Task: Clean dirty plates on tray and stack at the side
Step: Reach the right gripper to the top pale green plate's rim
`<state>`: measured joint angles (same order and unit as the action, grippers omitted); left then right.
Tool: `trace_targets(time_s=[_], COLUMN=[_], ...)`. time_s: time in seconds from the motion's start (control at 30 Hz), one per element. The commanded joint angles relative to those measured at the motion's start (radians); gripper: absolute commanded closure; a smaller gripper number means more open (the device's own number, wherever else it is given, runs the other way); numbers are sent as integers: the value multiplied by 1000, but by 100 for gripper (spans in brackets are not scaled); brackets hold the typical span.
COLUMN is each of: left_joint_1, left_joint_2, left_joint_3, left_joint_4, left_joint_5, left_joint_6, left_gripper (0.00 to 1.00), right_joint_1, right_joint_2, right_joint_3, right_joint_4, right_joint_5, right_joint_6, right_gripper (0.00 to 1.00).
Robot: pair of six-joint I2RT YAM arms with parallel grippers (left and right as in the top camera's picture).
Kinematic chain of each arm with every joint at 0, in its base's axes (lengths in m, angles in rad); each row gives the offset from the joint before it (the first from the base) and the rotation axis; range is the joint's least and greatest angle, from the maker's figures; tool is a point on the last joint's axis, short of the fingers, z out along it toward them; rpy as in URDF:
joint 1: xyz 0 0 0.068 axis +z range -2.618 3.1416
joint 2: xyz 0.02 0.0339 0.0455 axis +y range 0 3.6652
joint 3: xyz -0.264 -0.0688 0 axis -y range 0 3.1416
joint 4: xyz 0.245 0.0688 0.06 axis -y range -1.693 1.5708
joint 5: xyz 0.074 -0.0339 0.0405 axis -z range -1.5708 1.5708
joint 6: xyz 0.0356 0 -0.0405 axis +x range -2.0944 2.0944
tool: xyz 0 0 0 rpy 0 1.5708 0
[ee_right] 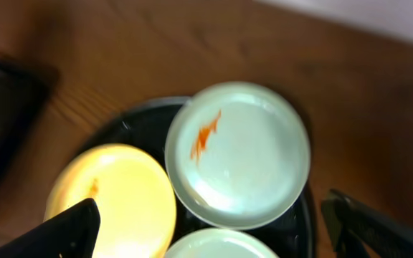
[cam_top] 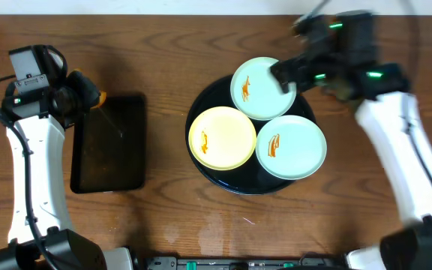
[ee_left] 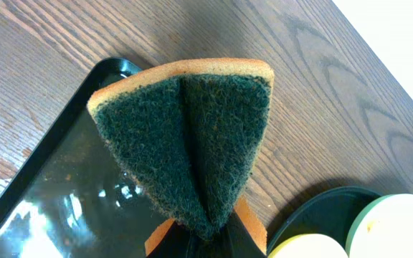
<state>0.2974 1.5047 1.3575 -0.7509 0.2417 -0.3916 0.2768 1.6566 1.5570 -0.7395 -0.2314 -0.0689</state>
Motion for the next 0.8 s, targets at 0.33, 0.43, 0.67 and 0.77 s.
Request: trace_targets(time_s=[0.33, 0.43, 0.67, 0.77], left_joint_1=[-2, -2, -2, -2], left_joint_2=[-2, -2, -2, -2], left_joint_3=[-6, -6, -6, -6], left_joint_4=[-3, -3, -12, -10], left_joint_5=[9, 10, 9, 9], left_joint_6=[13, 13, 13, 13], left_gripper=[92, 92, 92, 92], right_joint_1=[152, 154, 208, 224], right_joint_2=[391, 445, 474, 474], right_joint_3=[311, 369, 330, 282], right_joint_4=[-387, -439, -414, -388], right_joint_5=[121, 118, 100, 161], right_joint_6=[112, 115, 150, 231], right_gripper=[20, 7, 19, 39])
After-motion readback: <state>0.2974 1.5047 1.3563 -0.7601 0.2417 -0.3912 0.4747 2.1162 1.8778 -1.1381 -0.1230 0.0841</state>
